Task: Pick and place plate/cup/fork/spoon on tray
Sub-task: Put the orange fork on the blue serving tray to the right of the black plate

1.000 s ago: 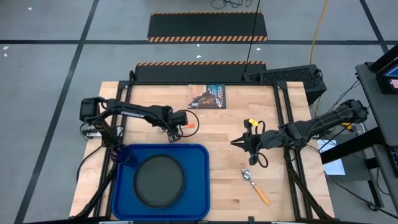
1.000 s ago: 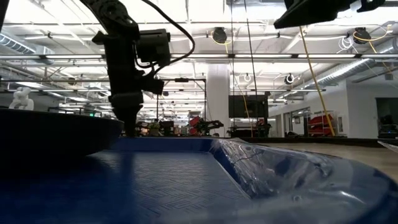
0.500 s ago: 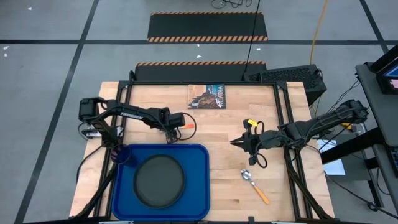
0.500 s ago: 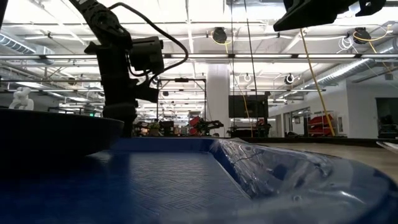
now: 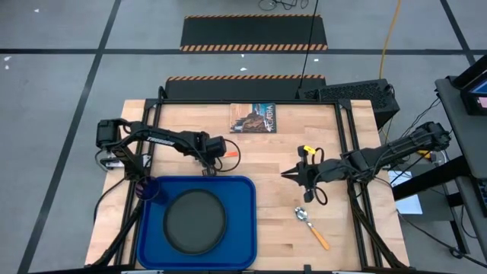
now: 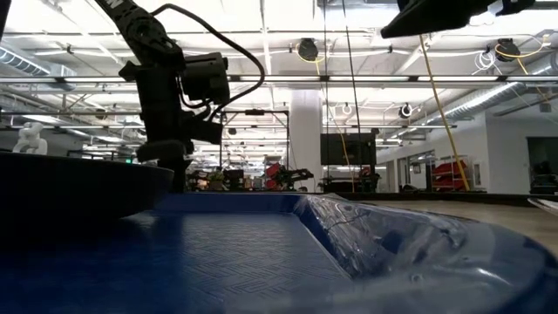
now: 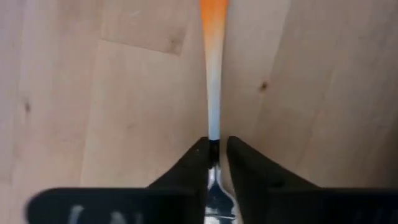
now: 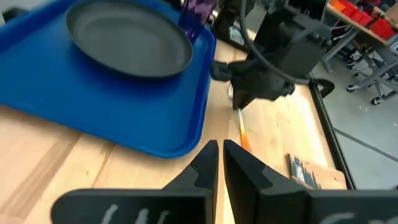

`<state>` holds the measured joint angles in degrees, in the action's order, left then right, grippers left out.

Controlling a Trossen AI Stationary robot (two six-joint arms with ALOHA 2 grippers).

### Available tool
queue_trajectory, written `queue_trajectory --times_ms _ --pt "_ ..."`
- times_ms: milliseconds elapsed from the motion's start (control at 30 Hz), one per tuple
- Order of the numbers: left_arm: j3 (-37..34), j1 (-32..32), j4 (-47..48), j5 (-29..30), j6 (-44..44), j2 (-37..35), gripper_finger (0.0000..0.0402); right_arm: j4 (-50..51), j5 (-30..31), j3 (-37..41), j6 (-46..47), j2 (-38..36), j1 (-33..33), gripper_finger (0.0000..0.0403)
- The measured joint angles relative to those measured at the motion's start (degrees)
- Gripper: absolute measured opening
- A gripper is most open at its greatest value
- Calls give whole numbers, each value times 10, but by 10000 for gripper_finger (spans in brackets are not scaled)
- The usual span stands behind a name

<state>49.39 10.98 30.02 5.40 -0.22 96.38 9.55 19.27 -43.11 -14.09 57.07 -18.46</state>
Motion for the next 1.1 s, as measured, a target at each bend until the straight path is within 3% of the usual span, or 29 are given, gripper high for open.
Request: queue_trajectory --times_ms 133,300,567,867,1100 --pt "2 -2 1 -6 13 0 13 -30 -2 0 1 0 0 16" --pt "16 -15 14 0 39 -16 23 -41 -2 0 9 0 0 16" --pt "84 -61 58 1 103 -62 14 -42 0 0 19 1 0 16" --pt "185 -138 135 28 132 -62 10 -34 1 -1 22 1 0 16" --pt "216 -210 118 15 262 -62 12 3 1 -1 39 1 0 16"
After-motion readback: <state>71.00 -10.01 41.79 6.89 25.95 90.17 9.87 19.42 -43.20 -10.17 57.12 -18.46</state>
